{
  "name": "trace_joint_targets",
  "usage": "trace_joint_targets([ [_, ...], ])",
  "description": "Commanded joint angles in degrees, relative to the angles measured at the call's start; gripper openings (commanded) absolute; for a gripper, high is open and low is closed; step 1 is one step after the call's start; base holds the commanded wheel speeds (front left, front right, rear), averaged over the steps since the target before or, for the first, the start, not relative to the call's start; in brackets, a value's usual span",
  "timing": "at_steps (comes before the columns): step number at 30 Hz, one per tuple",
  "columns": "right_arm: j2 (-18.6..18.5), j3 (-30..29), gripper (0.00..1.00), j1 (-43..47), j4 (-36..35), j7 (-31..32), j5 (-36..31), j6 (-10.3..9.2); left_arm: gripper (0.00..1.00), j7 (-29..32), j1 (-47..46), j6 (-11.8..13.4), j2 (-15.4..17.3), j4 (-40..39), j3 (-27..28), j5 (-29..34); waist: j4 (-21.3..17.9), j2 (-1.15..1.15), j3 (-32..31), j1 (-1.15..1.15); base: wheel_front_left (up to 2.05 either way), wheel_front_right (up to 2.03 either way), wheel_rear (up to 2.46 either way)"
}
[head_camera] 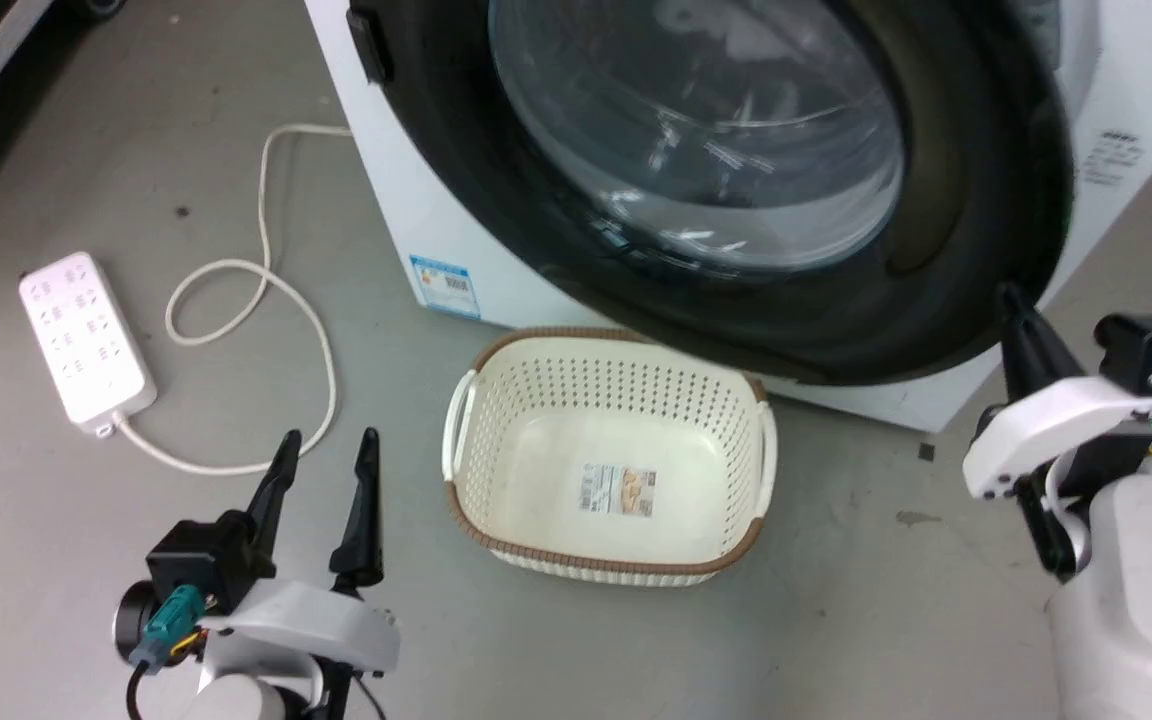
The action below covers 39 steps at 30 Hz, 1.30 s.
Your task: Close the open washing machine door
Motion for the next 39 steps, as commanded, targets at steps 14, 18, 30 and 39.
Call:
trace_joint_targets([
  [14,-0.04,-13.01,0.00,-13.99,5.32,-2.26,-8.19,0.05,1.00,-1.11,-4.99,-2.45,-1.95,1.43,0.20,1.01,3.55,0.00,7.15,-0.01,0.00,0.00,0.00],
  [18,-0.04,-16.34,0.00,-18.35,5.29,-3.08,-10.86,0.05,1.00,-1.19,-6.01,-3.05,-2.78,1.88,0.51,1.48,4.43,0.00,8.70,-0.01,0.00,0.00,0.00],
  [30,-0.04,-21.58,0.00,-22.94,4.90,-5.55,-11.14,0.05,1.00,-1.23,-6.12,-4.00,-4.12,2.23,3.06,2.94,4.10,0.00,8.78,-0.01,0.00,0.00,0.00],
  [39,-0.04,-13.95,0.00,-14.91,-0.84,-7.47,-2.89,0.05,1.00,-1.23,-2.69,-3.98,-3.87,1.28,6.48,5.55,-2.06,0.00,0.72,-0.01,0.00,0.00,0.00],
])
